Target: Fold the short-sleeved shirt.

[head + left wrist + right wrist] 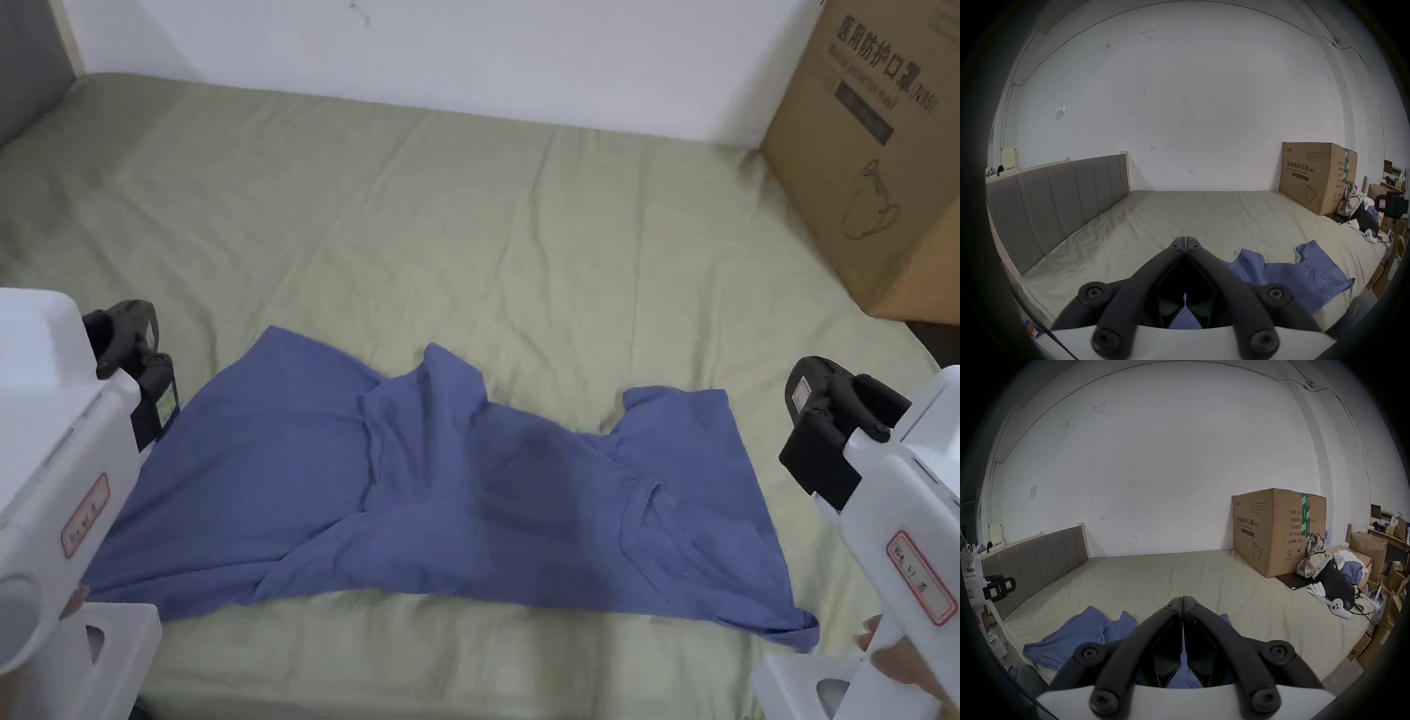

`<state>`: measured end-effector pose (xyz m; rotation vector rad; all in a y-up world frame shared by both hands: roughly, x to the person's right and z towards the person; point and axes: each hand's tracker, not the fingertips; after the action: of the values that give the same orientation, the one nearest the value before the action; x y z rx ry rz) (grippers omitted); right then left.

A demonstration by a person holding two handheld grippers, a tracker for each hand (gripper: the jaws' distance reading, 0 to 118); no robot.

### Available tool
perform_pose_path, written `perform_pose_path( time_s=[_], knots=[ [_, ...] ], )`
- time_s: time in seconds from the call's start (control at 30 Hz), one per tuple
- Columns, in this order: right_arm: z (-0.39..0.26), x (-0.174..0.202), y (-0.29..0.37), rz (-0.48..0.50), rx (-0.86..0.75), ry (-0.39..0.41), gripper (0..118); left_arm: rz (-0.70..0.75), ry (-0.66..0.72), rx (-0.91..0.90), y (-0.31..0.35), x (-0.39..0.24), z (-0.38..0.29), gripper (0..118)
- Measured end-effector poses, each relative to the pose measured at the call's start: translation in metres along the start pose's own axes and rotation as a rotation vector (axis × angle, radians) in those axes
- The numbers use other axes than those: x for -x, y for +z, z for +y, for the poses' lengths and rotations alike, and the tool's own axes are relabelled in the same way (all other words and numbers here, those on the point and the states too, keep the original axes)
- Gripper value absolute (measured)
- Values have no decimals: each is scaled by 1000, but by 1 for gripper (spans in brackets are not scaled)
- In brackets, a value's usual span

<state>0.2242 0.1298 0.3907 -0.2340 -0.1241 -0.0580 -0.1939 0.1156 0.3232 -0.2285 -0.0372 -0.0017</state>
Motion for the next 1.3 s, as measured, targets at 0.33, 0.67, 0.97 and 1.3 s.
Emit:
perform_pose_path(
  time_s=[0.33, 0.67, 0.97, 1.3],
  knots=[
    [7, 5, -22, 14, 24, -15, 0, -115, 27, 251, -124, 21, 43, 42],
    [-1, -8, -62, -22, 114, -25, 0, -123, -80, 760, -323, 19, 7, 118],
    [-22, -19, -109, -84, 230, 29, 0, -49, -188, 923, -411, -12, -57, 112],
    [-32, -20, -135, -103, 274, -3, 0, -119, -249, 945, -414, -44, -79, 2]
  ],
)
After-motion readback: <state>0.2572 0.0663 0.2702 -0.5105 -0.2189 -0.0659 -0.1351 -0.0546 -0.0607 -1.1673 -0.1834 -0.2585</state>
